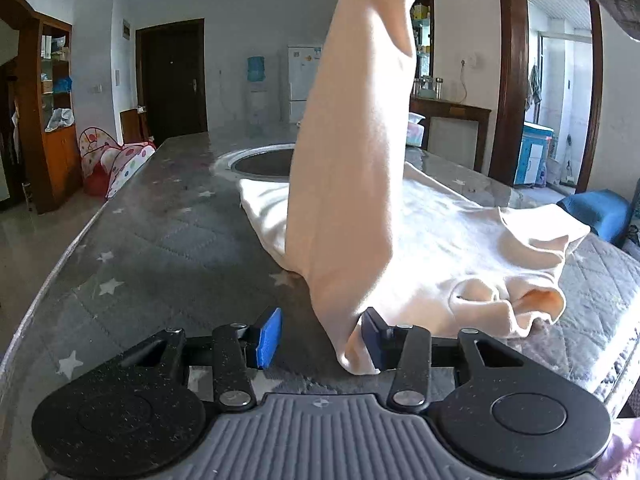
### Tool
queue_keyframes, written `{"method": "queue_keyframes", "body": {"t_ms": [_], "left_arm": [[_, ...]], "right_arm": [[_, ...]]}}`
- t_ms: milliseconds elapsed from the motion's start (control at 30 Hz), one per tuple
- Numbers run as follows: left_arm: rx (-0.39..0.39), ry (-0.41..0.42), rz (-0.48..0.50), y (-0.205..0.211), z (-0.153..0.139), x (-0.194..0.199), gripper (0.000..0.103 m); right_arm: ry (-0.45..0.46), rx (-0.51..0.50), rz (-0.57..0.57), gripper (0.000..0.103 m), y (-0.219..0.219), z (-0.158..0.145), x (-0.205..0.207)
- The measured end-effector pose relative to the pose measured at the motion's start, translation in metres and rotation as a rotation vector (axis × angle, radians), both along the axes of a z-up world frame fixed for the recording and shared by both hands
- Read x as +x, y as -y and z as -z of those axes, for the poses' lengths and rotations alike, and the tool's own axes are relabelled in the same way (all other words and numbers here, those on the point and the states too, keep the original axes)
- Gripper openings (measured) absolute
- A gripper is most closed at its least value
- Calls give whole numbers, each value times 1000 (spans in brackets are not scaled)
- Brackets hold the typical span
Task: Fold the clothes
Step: 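Lift the opposite shirt side with the right gripper, fold it over, release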
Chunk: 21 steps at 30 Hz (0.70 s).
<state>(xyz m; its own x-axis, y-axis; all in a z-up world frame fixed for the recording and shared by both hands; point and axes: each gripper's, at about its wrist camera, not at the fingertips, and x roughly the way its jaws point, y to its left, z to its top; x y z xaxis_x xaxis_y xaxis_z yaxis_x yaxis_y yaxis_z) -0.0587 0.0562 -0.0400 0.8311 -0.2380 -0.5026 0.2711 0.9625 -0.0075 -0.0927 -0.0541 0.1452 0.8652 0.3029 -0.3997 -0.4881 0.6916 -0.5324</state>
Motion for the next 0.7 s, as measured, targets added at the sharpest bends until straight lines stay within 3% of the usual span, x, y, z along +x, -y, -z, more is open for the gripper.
{"method": "queue_keyframes", "body": {"t_ms": [167, 233, 400, 533, 700], "left_arm": [[10, 16, 45, 5, 0, -2, 46], [0, 16, 45, 5, -1, -1, 40], [-31, 11, 29, -1, -1, 3, 12], [-30, 17, -24, -11, 1, -4, 7], [-42, 10, -47, -20, 4, -10, 3]], "right_arm": [[3, 2, 27, 4, -1, 1, 1], [3, 9, 34, 4, -2, 2, -1], [16, 11, 56, 4, 1, 4, -9], [17, 32, 107, 4, 15, 5, -3], [-41, 70, 184, 4, 48, 27, 6]]}}
